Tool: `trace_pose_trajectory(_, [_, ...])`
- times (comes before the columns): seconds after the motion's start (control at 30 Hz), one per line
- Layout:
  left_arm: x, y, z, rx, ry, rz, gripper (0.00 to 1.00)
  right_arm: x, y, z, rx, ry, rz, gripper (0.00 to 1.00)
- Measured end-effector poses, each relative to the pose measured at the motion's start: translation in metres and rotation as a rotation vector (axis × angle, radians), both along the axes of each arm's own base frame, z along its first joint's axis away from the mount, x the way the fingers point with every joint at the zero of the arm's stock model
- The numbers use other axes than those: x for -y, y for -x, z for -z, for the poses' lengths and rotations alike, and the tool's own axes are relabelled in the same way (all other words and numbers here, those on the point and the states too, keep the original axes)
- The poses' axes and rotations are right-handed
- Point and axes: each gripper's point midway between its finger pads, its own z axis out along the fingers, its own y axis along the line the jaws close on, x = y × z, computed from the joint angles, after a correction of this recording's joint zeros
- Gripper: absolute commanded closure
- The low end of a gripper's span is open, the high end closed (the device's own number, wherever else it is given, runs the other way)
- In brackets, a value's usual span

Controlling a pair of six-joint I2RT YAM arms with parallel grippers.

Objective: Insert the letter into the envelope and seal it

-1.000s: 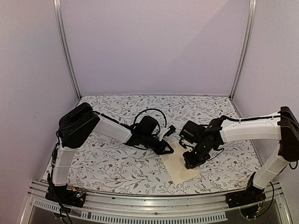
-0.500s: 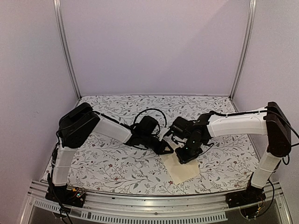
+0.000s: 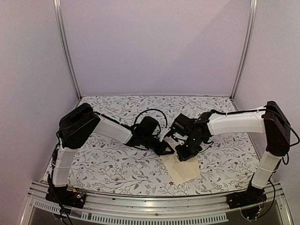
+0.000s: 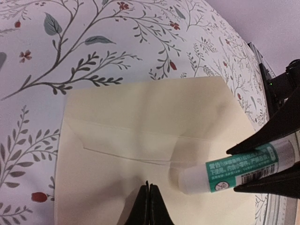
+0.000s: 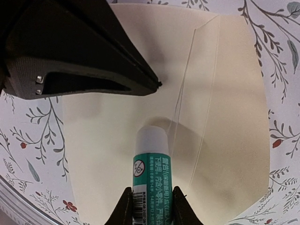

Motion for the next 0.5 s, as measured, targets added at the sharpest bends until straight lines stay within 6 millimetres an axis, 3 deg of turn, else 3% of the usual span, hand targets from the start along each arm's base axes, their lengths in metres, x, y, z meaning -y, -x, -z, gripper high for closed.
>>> trace_pose_trajectory(0.33, [0.0, 0.0, 0.0, 0.0, -0.001, 0.0, 1.0, 0.013, 0.032, -0.001, -0.07, -0.015, -0.025, 1.0])
trace_pose_trajectory(0.5, [0.0, 0.0, 0.0, 0.0, 0.0, 0.0, 1.0, 0.015, 0.038, -0.002, -0.084, -0.007, -0.024, 1.0])
